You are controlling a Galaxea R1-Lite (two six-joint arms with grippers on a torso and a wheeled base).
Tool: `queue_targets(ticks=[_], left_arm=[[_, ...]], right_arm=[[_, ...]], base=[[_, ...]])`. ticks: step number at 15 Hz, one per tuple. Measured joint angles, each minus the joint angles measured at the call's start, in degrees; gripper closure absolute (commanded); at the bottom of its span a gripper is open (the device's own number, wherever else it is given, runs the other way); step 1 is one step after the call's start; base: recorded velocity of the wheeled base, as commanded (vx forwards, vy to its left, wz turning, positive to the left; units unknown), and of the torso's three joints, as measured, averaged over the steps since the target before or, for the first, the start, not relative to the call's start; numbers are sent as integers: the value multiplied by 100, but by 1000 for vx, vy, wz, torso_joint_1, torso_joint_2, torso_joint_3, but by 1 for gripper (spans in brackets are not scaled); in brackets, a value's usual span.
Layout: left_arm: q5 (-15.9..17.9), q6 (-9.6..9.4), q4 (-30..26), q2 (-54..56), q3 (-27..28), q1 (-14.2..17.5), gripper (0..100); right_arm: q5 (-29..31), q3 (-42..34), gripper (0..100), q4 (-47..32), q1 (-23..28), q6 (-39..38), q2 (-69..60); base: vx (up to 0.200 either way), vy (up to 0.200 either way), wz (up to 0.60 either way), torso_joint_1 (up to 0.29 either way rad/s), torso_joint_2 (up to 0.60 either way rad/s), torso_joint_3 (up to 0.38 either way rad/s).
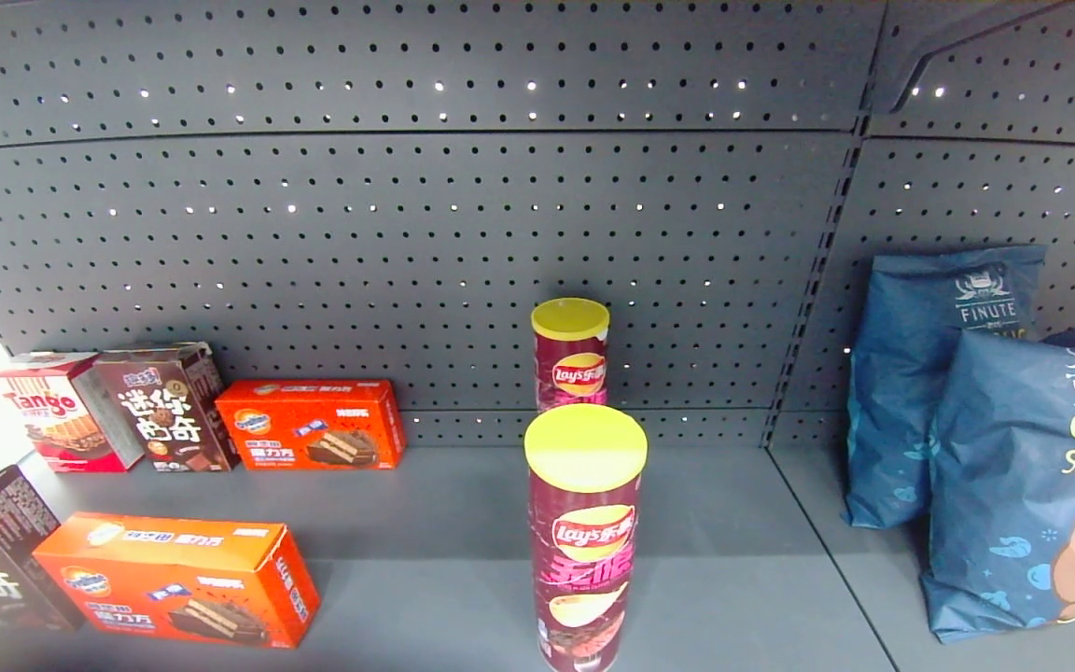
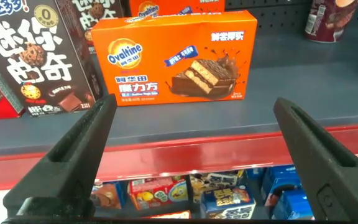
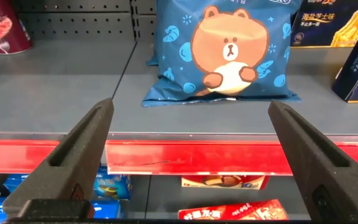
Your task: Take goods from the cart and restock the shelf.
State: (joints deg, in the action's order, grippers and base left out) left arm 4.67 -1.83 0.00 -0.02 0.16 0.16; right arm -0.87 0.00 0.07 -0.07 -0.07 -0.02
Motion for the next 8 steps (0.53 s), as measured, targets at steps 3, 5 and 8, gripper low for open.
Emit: queue_targets(ticks=[3,5,8], left_arm=[[15,-24,0,0,2,0,0],[6,-5,0,0,2,0,0],[6,-13,2,0,5,0,0]], right_arm=[[-24,0,0,0,2,7,0],[-26,0,0,-2,2,5,0],[-26,0,0,0,-2,7,0]], base=[[-67,0,0,4,2,-1],[0,0,0,0,0,0],[0,0,0,0,0,0]])
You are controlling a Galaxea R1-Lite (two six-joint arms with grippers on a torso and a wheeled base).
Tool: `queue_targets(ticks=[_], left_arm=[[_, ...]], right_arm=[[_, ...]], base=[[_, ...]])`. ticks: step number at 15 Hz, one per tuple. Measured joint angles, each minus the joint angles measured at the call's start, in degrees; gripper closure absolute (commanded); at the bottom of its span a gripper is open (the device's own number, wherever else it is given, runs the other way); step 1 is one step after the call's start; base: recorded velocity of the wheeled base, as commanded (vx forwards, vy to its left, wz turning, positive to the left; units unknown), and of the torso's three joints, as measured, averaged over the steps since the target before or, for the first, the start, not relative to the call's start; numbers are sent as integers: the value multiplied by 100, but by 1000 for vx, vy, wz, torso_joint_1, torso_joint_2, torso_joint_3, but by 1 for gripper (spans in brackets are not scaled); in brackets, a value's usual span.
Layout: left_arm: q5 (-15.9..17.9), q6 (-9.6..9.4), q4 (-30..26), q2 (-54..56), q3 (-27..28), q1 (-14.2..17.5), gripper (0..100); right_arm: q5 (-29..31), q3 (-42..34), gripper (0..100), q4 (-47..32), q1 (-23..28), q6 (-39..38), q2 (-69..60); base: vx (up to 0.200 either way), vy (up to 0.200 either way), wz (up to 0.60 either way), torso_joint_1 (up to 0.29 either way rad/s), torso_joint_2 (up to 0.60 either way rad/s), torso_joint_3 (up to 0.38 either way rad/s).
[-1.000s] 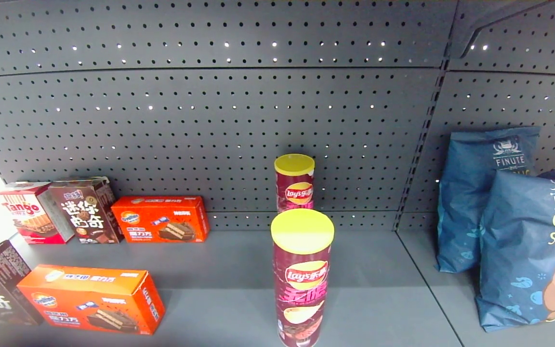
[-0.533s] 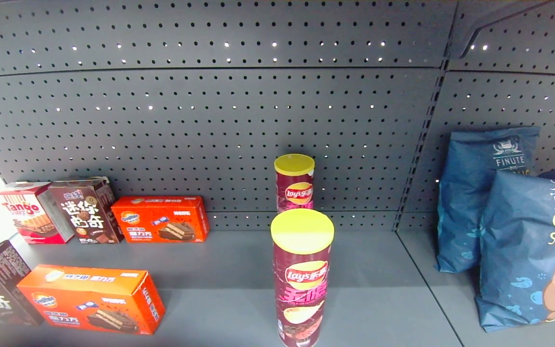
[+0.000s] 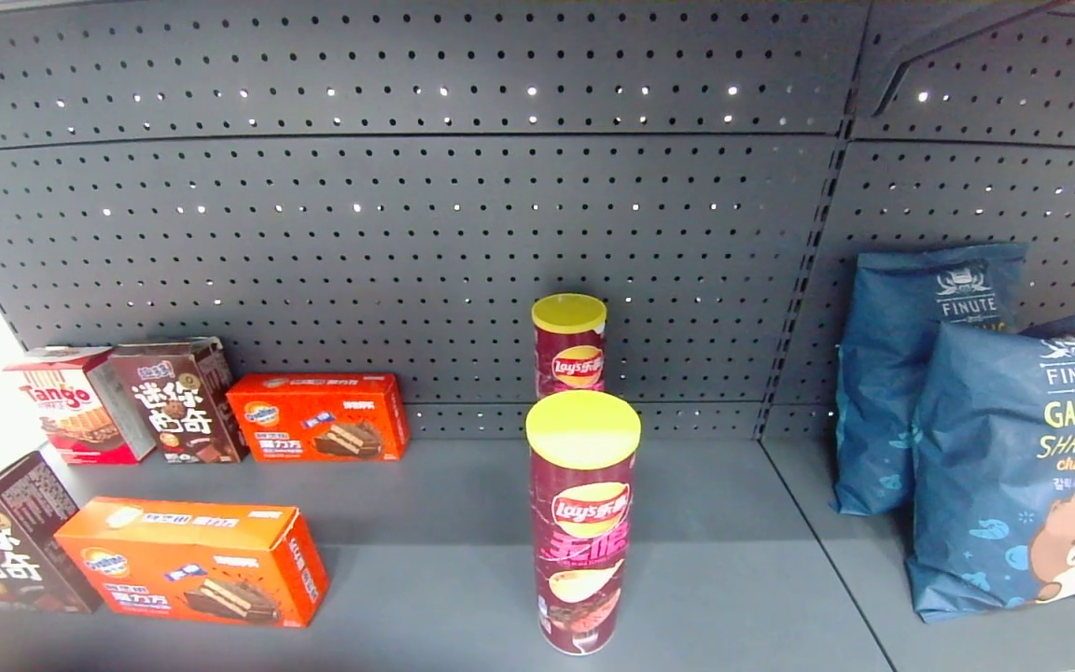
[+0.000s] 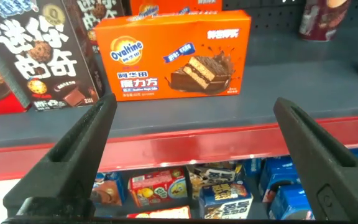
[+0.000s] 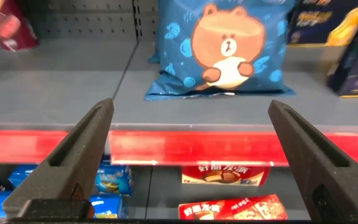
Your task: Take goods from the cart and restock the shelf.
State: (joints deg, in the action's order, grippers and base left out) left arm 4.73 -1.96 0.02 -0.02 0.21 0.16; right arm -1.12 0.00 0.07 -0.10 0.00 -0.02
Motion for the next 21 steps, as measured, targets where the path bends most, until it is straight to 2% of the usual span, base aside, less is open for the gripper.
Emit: queue_targets(ticks=[4,6,21], left_arm=[[-5,-46,-2,0,-2,0,0],[-2,2,-2,0,-5,0,0],[-5,20,-2,0,-2,0,0]], right_arm=[[1,0,0,2,2,0,0],[0,0,0,0,2,0,0],[1,0,0,0,2,0,0]], base=[[0,0,0,0,0,0],[0,0,0,0,0,0],[0,0,0,0,0,0]])
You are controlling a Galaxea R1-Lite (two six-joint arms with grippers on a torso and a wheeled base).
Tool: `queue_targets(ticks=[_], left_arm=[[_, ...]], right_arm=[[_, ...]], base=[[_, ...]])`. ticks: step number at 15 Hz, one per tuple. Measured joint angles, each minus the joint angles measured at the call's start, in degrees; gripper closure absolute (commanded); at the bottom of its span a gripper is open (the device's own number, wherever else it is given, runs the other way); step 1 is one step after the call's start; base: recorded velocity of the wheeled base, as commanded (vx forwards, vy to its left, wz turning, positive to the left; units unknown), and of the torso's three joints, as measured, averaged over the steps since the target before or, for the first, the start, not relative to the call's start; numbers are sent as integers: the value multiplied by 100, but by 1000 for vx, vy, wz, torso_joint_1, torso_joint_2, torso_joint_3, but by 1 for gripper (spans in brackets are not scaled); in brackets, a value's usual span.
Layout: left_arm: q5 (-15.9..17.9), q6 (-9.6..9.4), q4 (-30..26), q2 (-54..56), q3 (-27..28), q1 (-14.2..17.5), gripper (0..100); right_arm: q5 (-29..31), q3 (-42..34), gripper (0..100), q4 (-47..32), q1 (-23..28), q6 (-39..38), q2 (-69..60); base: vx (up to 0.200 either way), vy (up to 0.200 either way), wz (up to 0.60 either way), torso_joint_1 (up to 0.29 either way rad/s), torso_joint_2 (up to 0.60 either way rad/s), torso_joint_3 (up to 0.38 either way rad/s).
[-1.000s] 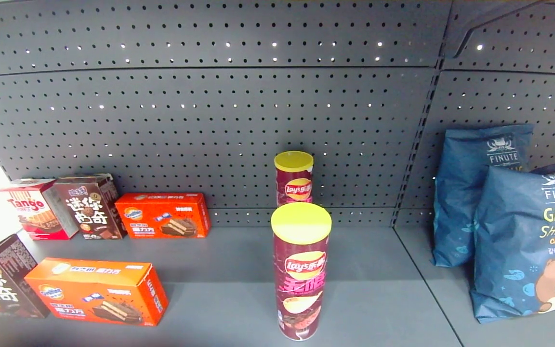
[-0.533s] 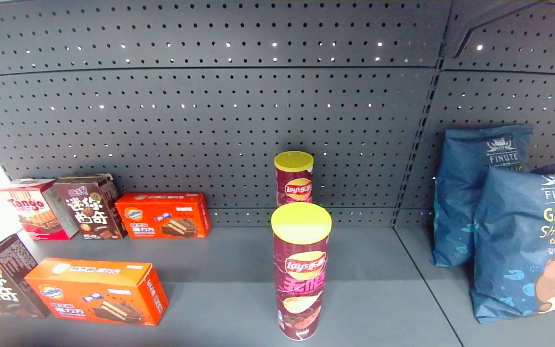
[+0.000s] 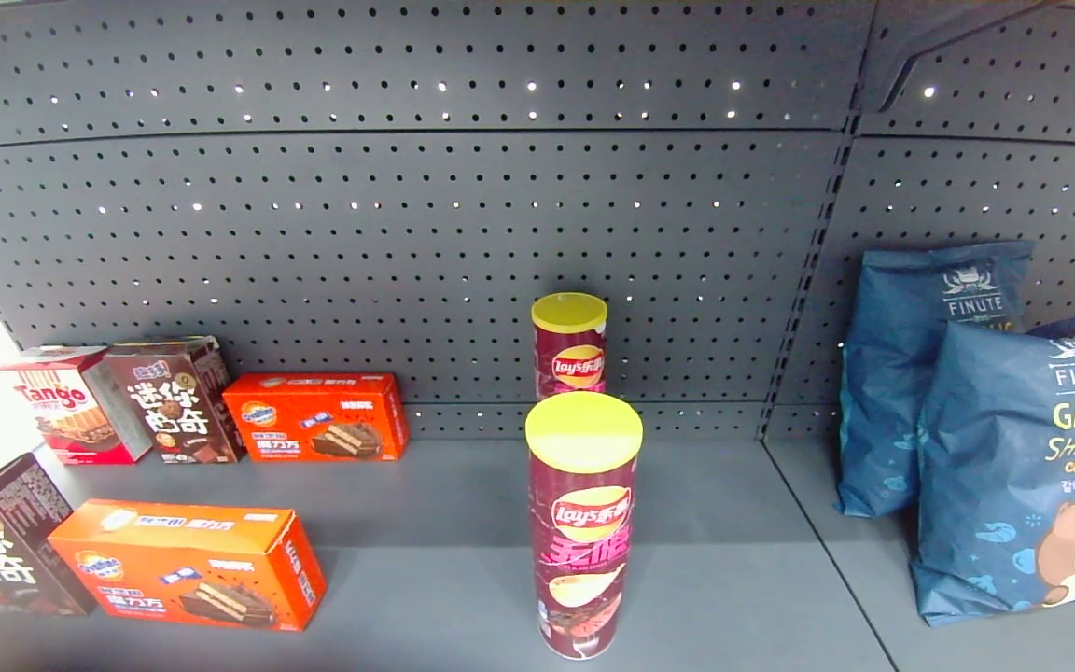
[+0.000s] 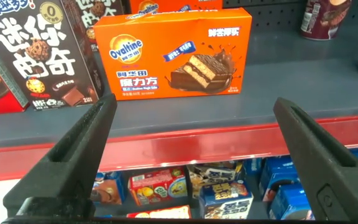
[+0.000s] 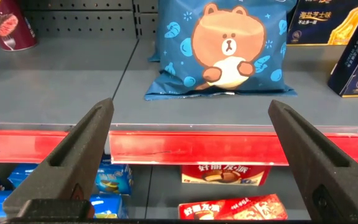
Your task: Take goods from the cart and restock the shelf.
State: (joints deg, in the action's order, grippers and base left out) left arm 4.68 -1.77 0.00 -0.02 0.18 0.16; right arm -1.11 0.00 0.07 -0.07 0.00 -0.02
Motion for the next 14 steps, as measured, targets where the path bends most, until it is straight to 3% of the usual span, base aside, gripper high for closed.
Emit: queue_targets(ticks=[14], left_arm=[[0,0,0,0,0,0,0]], right_arm=[[0,0,0,0,2,0,0]], base=[[0,0,0,0,0,0]])
